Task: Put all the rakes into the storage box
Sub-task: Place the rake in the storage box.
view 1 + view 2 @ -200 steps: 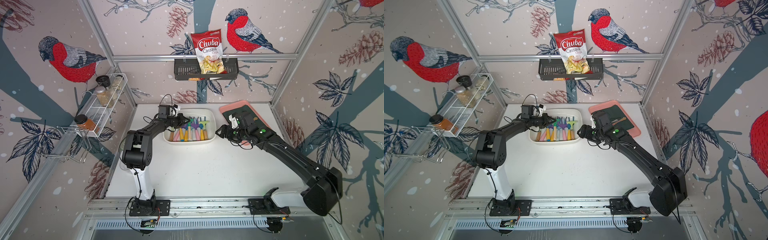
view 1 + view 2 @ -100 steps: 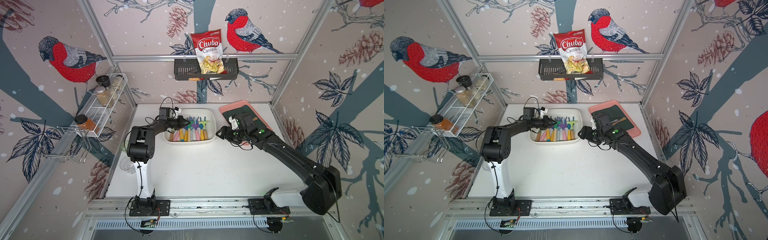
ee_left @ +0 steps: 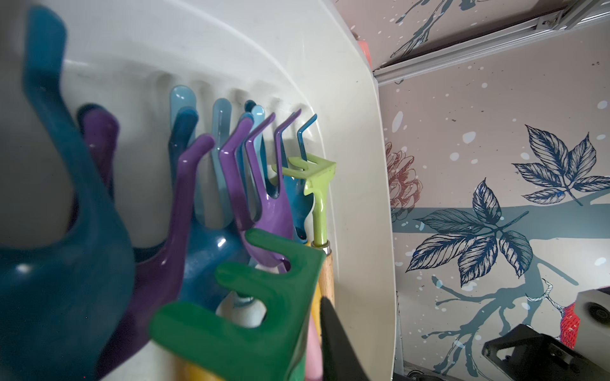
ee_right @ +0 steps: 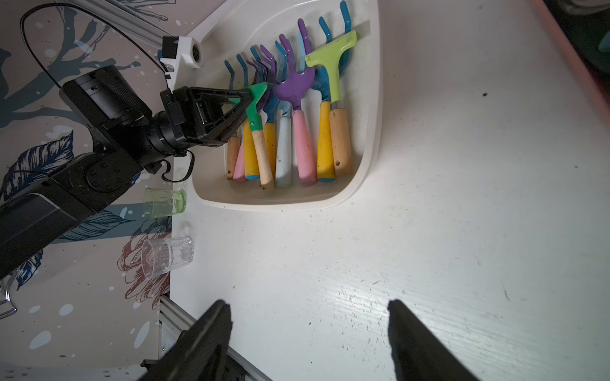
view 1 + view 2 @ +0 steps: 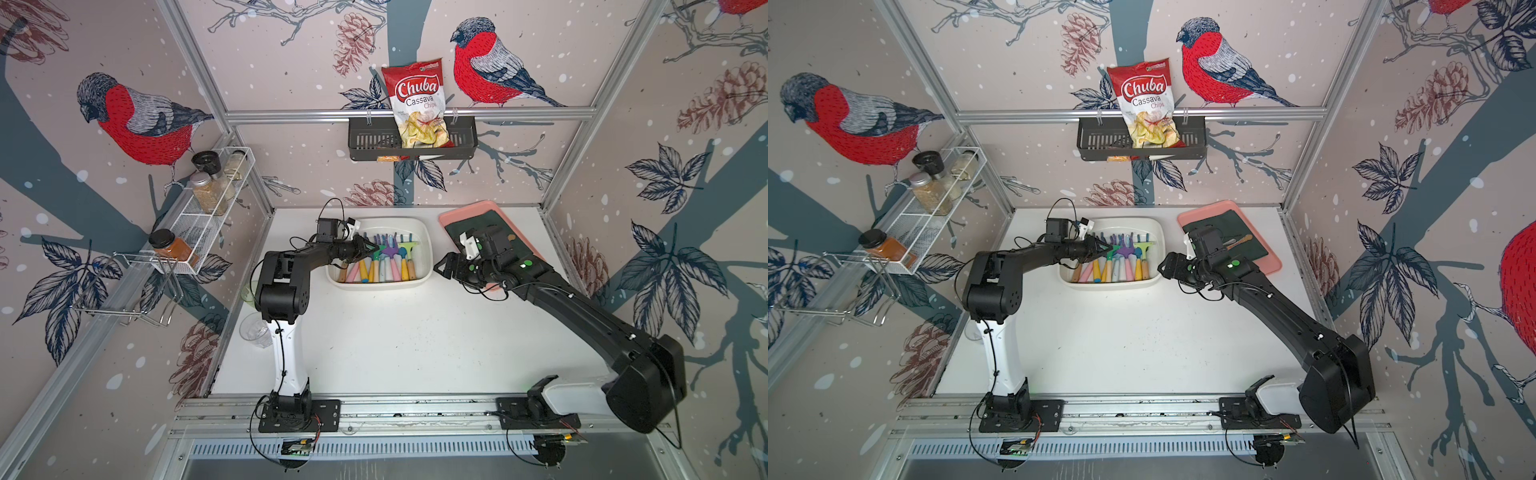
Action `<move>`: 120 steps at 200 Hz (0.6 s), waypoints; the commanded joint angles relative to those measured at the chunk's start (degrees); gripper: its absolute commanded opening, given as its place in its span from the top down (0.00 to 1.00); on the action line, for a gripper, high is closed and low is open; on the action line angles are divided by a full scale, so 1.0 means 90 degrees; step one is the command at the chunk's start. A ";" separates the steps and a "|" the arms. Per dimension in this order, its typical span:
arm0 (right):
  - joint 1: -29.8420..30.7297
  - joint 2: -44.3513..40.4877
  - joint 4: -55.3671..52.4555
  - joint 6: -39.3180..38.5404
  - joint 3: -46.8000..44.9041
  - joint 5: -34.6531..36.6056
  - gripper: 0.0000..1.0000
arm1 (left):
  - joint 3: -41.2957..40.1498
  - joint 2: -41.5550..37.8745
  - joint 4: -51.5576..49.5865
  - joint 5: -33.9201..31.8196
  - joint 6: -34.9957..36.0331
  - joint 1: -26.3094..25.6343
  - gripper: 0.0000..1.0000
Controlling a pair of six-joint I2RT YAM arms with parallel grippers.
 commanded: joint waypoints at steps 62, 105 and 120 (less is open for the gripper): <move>-0.0011 -0.0188 0.0016 -0.0096 -0.0099 0.0020 0.22 | -0.0119 -0.0591 -0.0430 -0.0406 0.0294 0.0042 0.31; -0.0019 -0.0483 -0.0120 -0.0115 -0.0170 0.0256 0.19 | -0.0354 -0.1027 -0.0674 -0.0757 0.0350 0.0059 0.03; -0.0020 -0.0533 -0.0167 -0.0140 -0.0176 0.0361 0.15 | -0.0440 -0.1211 -0.0758 -0.0901 0.0361 0.0071 0.03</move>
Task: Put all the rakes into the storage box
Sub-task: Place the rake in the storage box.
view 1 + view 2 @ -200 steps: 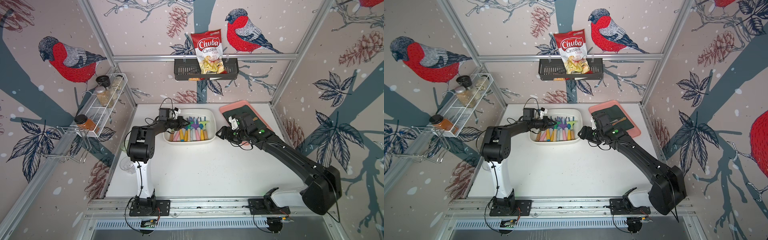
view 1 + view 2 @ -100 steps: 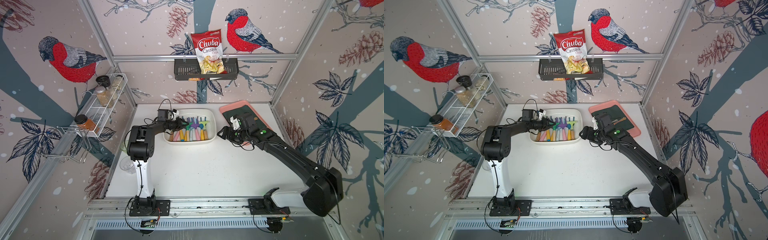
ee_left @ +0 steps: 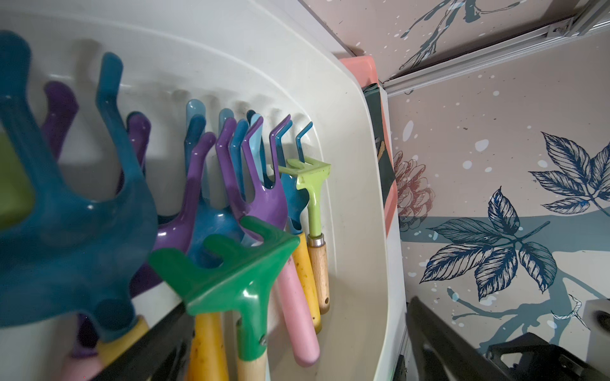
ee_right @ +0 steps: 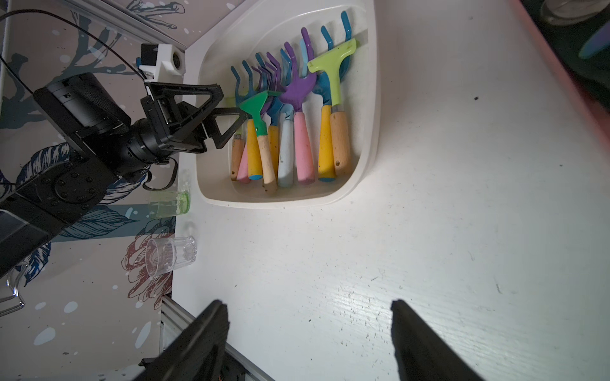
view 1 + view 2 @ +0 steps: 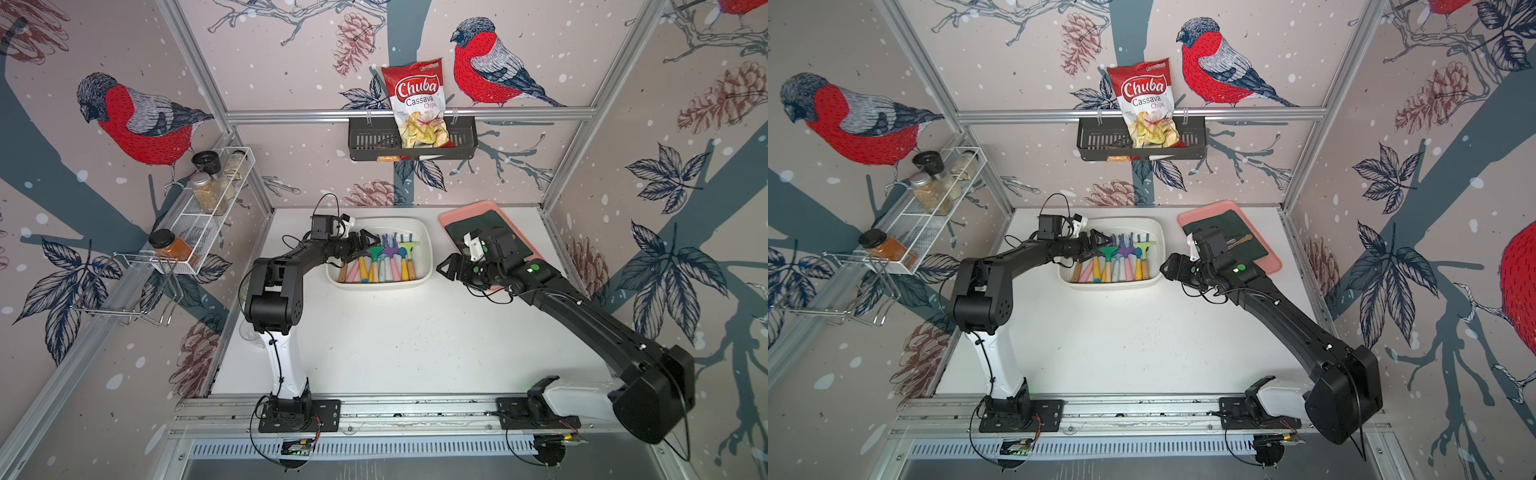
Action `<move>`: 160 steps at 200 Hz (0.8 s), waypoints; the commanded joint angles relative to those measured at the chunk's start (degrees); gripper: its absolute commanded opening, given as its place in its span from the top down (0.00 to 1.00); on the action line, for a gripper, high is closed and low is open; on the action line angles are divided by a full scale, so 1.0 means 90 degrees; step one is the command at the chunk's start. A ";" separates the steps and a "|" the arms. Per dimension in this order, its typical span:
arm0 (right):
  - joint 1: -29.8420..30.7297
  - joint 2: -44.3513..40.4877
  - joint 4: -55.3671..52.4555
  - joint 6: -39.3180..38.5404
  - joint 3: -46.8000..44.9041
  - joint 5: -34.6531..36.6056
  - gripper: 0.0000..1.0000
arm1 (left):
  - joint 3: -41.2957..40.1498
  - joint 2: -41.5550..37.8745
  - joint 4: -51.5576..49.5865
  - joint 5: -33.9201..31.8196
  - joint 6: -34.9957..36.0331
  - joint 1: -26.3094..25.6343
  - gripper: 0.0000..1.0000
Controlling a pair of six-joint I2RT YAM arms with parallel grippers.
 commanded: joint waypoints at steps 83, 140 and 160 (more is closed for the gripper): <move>-0.0231 -0.0770 0.0050 0.0057 -0.0110 0.2229 0.00 | -0.0603 -0.2222 -0.0777 -0.2388 0.0619 0.0211 0.03; -0.0280 -0.2409 0.4295 -0.1534 -0.3103 0.6226 0.00 | -0.4017 -0.4928 0.2539 -0.6591 0.2390 0.0370 0.03; -0.0652 -0.2317 0.5707 -0.2229 -0.3941 0.6159 0.00 | -0.4896 -0.5011 0.3458 -0.7058 0.2446 0.0548 0.03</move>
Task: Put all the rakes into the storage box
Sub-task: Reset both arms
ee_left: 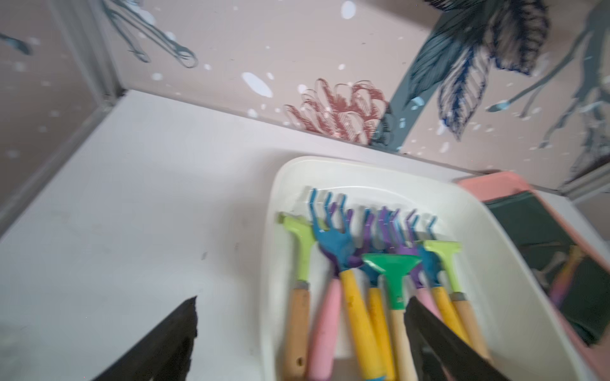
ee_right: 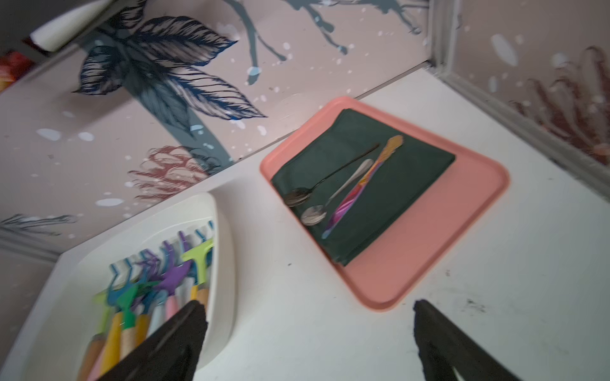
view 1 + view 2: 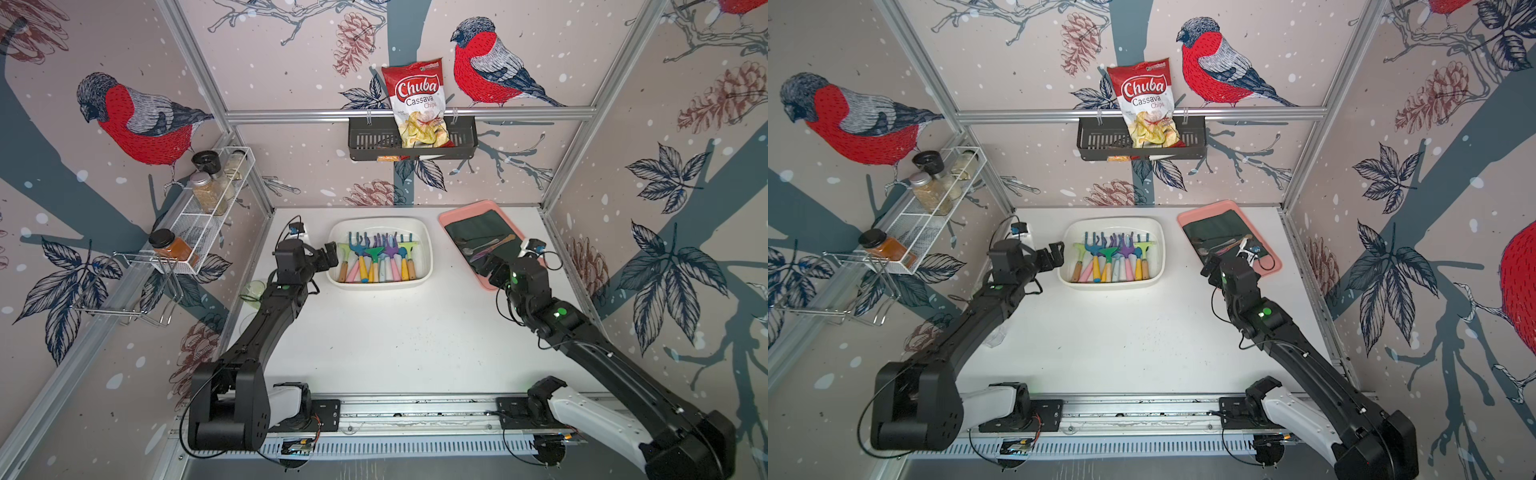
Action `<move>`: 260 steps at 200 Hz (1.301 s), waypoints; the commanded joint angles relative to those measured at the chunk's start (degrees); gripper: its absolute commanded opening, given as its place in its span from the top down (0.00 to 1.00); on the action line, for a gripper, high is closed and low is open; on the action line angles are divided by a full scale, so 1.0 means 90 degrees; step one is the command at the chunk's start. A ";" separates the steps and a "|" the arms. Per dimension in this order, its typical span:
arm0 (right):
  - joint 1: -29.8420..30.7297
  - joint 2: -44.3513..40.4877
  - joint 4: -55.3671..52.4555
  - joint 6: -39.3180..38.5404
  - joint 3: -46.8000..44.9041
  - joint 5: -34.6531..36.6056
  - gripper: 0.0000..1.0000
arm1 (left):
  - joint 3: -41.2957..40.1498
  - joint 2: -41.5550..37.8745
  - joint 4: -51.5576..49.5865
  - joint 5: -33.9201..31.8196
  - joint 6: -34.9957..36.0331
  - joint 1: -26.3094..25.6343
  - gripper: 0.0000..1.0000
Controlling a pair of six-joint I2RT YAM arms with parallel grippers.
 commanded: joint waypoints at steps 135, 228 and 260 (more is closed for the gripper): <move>-0.2544 0.2668 0.7793 -0.2734 -0.2685 -0.0503 0.00 | -0.2593 0.2037 0.6458 -0.2133 0.1049 -0.0287 0.02; -0.2762 0.3924 0.8476 -0.2791 -0.2456 -0.0838 0.00 | -0.2527 0.2048 0.6333 -0.2176 0.1046 -0.0307 0.03; -0.2871 0.3939 0.8353 -0.2730 -0.2396 -0.1045 0.00 | -0.2517 0.2033 0.6275 -0.2165 0.1044 -0.0307 0.03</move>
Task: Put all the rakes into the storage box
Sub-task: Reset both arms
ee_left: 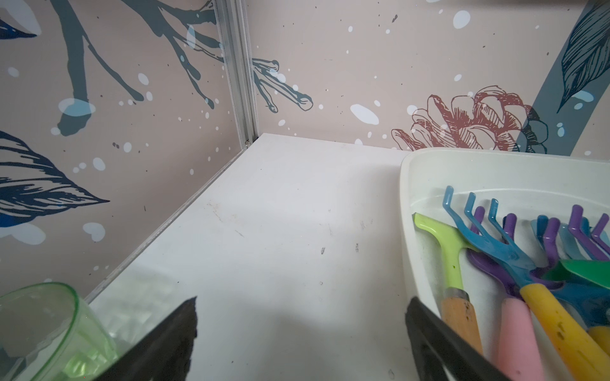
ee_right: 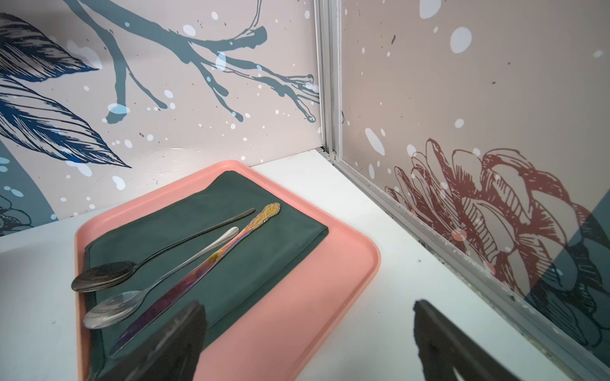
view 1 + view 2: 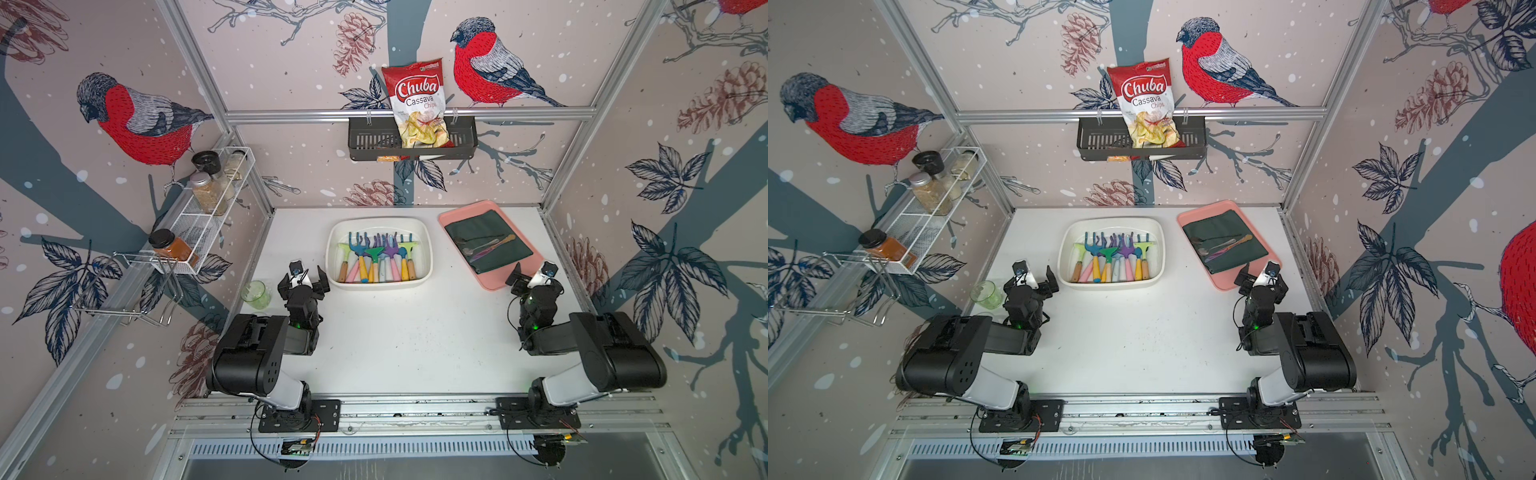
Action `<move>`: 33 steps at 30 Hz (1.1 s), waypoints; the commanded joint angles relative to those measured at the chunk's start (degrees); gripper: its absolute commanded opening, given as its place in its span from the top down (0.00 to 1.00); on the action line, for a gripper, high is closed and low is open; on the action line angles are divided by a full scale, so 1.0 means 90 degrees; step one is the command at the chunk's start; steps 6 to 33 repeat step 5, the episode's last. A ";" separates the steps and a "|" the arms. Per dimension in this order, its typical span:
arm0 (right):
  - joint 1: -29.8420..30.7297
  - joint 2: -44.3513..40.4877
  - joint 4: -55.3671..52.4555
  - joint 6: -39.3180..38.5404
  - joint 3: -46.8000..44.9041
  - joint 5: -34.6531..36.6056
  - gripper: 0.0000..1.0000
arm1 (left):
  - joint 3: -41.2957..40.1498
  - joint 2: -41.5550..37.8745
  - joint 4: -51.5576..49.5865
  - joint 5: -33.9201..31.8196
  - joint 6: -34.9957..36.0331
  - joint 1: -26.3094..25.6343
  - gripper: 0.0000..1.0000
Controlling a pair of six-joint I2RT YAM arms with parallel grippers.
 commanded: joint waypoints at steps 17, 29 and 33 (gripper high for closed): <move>-0.0026 -0.0102 -0.0044 0.0008 0.0032 -0.0076 0.00 | 0.0026 -0.0028 0.0162 -0.0037 0.0056 -0.0006 0.03; -0.0026 -0.0102 -0.0044 0.0008 0.0032 -0.0076 0.00 | 0.0026 -0.0028 0.0162 -0.0037 0.0056 -0.0006 0.03; -0.0026 -0.0102 -0.0044 0.0008 0.0032 -0.0076 0.00 | 0.0026 -0.0028 0.0162 -0.0037 0.0056 -0.0006 0.03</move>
